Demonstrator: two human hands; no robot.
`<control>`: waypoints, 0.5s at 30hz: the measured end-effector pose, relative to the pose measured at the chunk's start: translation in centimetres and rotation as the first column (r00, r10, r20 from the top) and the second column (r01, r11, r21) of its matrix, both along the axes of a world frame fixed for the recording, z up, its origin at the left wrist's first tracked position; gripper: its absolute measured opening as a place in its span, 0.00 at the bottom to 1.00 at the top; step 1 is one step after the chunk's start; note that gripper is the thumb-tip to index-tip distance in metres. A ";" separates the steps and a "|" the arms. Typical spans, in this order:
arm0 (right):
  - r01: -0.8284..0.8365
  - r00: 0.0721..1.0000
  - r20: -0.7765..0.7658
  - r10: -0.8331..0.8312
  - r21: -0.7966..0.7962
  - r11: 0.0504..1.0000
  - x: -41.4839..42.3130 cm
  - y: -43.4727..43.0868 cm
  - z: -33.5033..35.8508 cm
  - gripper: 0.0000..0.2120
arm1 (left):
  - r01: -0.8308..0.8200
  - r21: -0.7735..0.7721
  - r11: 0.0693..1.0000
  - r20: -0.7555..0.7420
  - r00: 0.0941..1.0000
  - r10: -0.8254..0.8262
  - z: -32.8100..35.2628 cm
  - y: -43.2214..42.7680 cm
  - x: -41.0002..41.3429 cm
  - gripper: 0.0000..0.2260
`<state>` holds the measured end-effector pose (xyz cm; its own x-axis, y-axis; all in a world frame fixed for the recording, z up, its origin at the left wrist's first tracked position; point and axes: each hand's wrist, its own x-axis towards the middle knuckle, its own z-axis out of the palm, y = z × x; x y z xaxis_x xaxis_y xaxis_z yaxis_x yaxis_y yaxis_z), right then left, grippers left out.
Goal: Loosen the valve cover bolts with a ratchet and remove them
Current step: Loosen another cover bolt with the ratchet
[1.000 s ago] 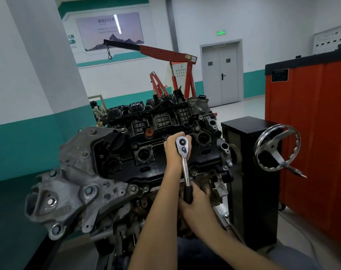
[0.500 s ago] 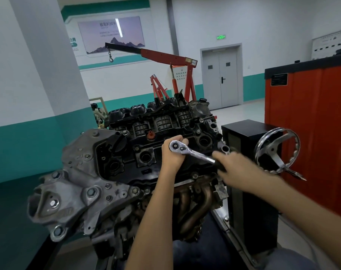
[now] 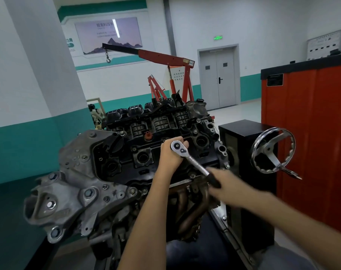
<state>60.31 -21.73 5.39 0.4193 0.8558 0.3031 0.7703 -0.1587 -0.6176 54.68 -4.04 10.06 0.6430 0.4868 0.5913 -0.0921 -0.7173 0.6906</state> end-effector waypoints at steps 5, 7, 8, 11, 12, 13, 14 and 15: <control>0.241 0.813 0.564 -0.142 -0.106 0.965 4.8 -1.2 6.0 0.09 | 0.000 -0.001 1.000 0.014 1.000 0.000 0.3 -0.6 0.1 0.24; 0.263 0.868 0.451 -0.210 -0.058 0.963 3.1 -0.7 4.0 0.09 | -0.034 -0.100 0.994 0.067 0.997 0.041 0.3 -0.8 0.4 0.24; 0.235 0.931 0.295 -0.214 -0.035 0.971 1.5 -0.3 2.0 0.09 | -0.051 -0.139 0.989 0.083 0.995 0.063 0.2 -0.9 0.6 0.24; 0.177 0.955 -0.267 -0.127 0.173 0.969 -4.4 1.4 -2.8 0.09 | -0.077 -0.147 0.986 0.096 0.991 0.091 0.4 -1.8 1.1 0.23; 0.211 0.918 -0.381 -0.109 0.238 0.948 -5.8 2.3 -3.6 0.09 | -0.085 -0.145 0.986 0.111 0.989 0.101 0.6 -2.1 1.3 0.23; 0.234 0.884 -0.460 -0.081 0.287 0.929 -7.0 3.4 -4.1 0.10 | -0.105 -0.150 0.983 0.122 0.985 0.124 0.7 -2.3 1.4 0.22; 0.239 0.858 -0.511 -0.043 0.323 0.916 -8.0 4.3 -4.3 0.10 | -0.128 -0.152 0.980 0.123 0.981 0.147 0.8 -2.4 1.5 0.21; 0.231 0.840 -0.543 -0.006 0.346 0.910 -8.7 4.9 -4.2 0.10 | -0.139 -0.148 0.979 0.120 0.980 0.157 0.7 -2.3 1.4 0.21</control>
<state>51.60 -16.84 1.16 0.6984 0.6497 0.3002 0.3066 0.1074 -0.9458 56.13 -6.36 10.78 0.4794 0.6533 0.5859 -0.0882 -0.6284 0.7729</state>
